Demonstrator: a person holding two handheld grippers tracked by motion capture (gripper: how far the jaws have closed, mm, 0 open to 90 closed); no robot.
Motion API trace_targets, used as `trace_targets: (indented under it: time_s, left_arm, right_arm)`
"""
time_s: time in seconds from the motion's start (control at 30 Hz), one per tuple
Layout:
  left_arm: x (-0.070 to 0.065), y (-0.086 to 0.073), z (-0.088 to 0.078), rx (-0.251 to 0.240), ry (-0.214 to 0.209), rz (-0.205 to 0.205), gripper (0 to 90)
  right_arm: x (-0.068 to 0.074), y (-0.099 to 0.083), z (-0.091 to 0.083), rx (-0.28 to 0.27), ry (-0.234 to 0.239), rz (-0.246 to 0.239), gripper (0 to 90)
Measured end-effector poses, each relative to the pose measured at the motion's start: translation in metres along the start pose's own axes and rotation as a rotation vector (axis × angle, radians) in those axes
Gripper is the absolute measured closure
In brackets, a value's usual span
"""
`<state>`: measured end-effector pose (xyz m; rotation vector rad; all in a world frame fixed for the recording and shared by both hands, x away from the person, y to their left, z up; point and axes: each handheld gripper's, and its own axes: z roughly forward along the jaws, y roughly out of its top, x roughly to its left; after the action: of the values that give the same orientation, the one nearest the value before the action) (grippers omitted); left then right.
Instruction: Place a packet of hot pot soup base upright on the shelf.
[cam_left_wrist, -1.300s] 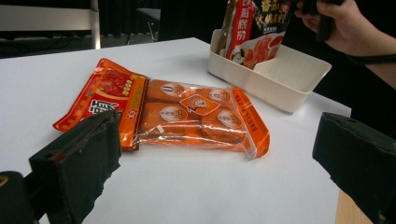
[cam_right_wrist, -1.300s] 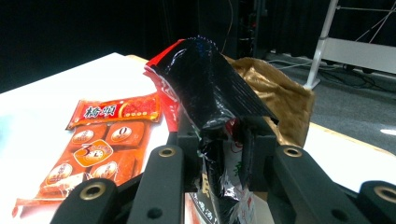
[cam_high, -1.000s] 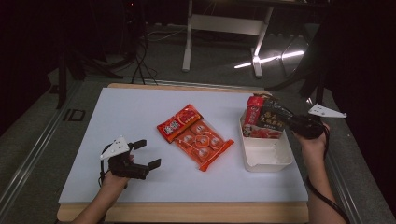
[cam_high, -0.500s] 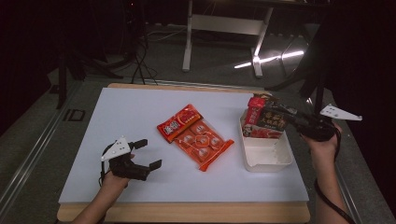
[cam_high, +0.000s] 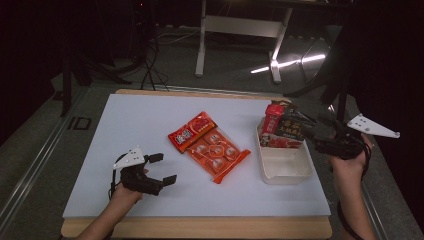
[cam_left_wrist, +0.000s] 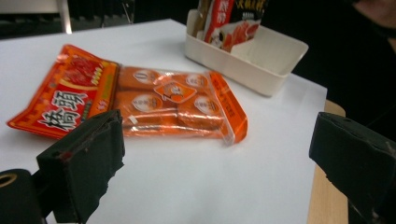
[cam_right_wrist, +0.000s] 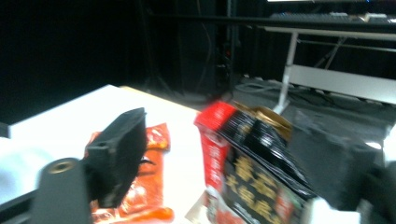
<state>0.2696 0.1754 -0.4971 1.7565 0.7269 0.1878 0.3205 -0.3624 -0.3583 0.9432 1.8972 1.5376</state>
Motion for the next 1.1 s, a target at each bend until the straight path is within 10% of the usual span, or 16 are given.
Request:
trace_targets:
  time_s: [0.77,1.1]
  left_arm:
    - [0.009,0.037,0.042,0.122,-0.009,-0.006,26.9]
    - [0.014,0.055,0.078,0.170,0.016,0.000,44.1]
  right_arm:
    - [0.094,-0.039,0.002,0.034,0.155,0.034,14.5]
    - [0.107,-0.065,0.003,0.071,0.212,0.099,14.8]
